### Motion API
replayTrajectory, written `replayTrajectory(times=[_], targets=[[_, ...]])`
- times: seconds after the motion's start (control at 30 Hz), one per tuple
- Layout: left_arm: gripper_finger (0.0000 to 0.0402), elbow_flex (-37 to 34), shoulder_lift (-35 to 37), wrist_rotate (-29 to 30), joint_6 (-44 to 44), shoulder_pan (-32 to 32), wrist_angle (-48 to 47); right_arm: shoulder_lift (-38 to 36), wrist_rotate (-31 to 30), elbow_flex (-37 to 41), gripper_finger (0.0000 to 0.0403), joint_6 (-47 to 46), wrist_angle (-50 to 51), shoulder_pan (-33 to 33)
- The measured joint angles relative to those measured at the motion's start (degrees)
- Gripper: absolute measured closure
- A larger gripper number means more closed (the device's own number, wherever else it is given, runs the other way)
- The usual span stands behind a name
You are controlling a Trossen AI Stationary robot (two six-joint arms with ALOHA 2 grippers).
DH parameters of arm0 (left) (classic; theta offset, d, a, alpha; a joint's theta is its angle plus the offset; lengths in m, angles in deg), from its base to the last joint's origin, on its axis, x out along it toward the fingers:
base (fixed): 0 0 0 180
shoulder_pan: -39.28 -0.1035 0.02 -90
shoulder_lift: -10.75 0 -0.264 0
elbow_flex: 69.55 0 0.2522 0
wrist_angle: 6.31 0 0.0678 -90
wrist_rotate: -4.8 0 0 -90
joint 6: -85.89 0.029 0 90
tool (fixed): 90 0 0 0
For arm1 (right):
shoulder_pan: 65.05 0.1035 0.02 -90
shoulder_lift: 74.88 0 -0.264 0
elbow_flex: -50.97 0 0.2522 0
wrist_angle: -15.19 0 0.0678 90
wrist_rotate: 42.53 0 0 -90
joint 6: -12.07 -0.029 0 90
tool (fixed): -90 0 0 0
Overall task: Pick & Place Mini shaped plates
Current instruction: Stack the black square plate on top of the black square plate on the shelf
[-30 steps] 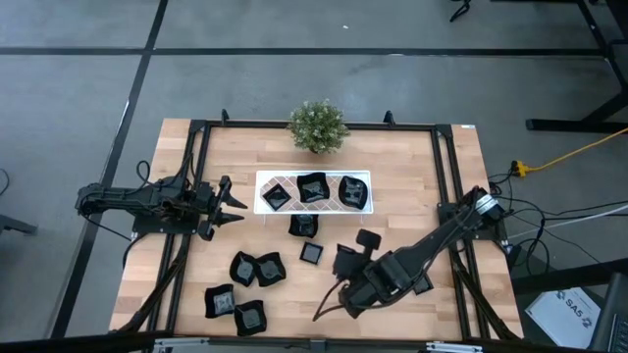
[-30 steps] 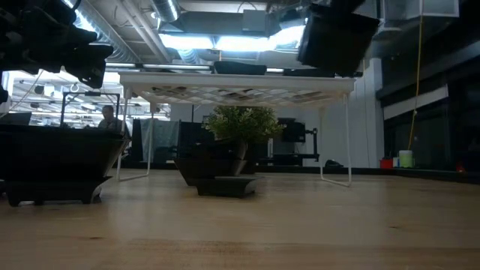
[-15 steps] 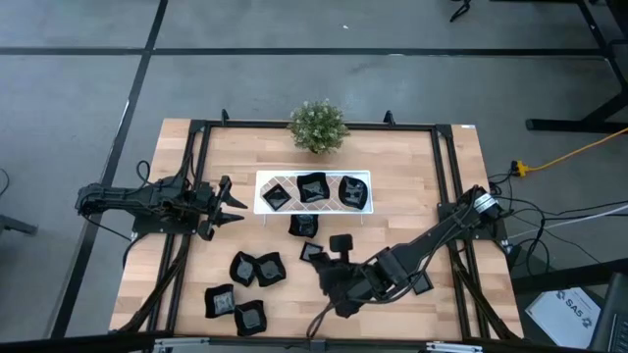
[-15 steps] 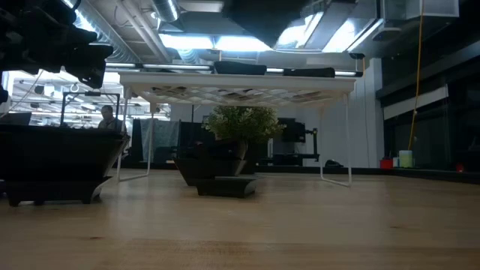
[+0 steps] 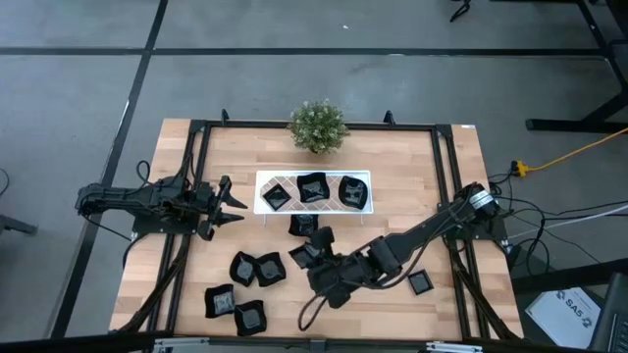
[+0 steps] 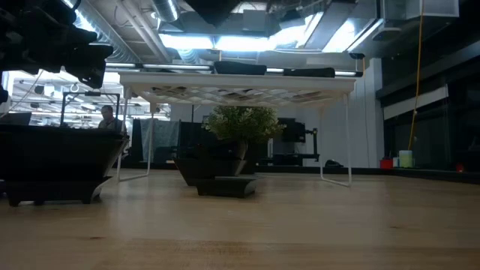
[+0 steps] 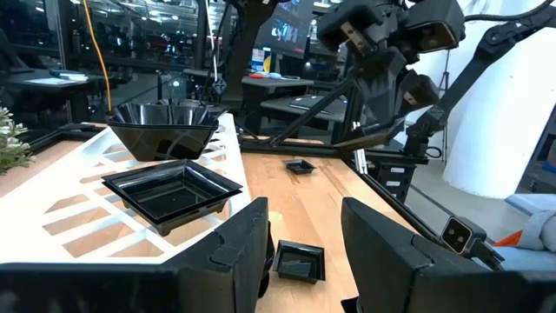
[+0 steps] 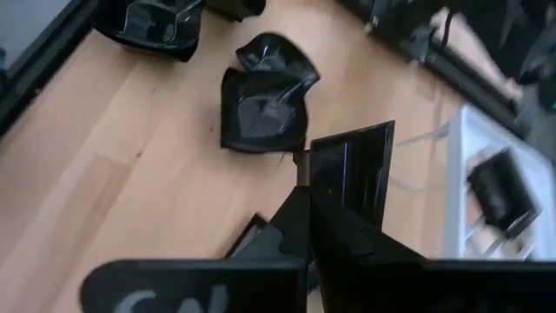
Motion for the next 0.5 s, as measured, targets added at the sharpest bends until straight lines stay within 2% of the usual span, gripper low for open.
replayTrajectory(times=[0.3,0.5], targets=[[0.0258,0.0,0.0,0.0,0.0,0.0,0.0,0.0,0.3,0.0,0.0394,18.3,-9.4,-4.7],[0.0258,0.0,0.0,0.0,0.0,0.0,0.0,0.0,5.8,0.0,0.0394,27.1,-12.6,-9.7]])
